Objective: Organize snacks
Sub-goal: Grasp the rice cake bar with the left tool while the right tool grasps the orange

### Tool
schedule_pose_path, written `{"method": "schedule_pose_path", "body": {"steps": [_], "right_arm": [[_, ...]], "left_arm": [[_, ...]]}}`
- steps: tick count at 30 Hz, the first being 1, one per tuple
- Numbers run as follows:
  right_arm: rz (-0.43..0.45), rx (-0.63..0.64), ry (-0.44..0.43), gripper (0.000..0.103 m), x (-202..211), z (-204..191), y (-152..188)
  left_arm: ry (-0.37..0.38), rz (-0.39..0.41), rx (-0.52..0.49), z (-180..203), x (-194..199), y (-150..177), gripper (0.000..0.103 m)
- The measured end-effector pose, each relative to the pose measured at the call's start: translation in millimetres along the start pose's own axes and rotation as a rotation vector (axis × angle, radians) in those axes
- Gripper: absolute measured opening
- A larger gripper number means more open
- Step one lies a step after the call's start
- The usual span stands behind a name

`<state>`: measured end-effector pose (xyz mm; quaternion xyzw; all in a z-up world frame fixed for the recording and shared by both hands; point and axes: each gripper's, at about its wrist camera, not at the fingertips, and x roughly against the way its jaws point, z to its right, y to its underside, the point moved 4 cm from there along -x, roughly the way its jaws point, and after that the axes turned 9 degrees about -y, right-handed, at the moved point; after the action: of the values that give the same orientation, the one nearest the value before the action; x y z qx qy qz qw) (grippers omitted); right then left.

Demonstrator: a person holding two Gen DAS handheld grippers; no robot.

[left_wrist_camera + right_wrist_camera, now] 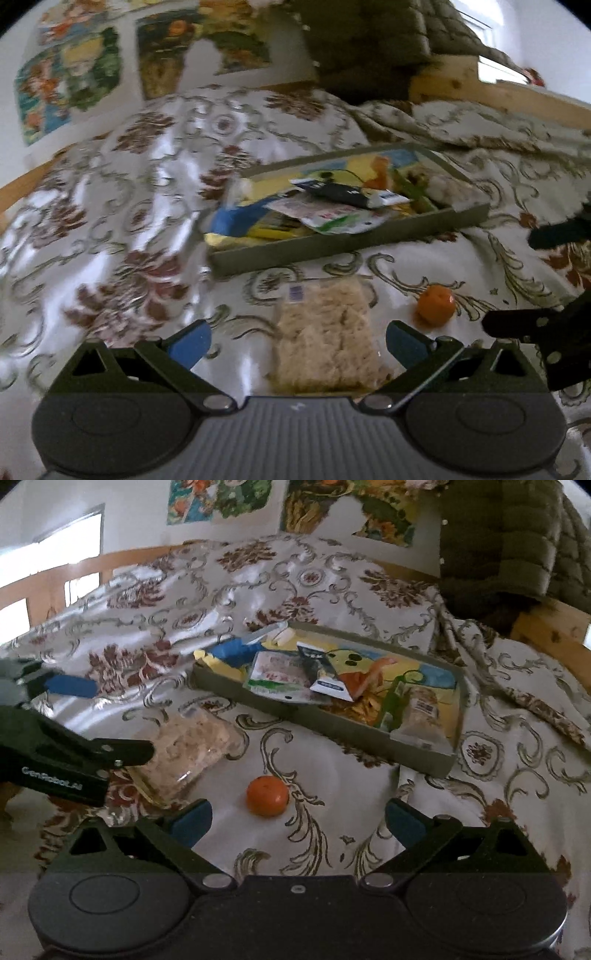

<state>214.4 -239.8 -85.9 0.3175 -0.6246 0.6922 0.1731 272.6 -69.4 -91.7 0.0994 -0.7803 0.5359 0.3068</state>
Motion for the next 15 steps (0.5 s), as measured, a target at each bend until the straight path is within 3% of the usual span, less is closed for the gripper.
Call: {"method": "schedule_pose_path", "body": {"steps": [8,12,15], "right_arm": [[-0.028,0.087,-0.04,0.089,-24,-2,4],[-0.035,0.103,-0.069,0.085,-32,-6,3],[-0.045,0.121,-0.074,0.076,-41,-7,4]], "left_arm": [[0.045,-0.099,-0.056,11,-33,4,0.103],[0.056,-0.127,-0.045,10,-41,7,0.101],[0.079,-0.152,-0.014,7,-44,10,0.098]]}}
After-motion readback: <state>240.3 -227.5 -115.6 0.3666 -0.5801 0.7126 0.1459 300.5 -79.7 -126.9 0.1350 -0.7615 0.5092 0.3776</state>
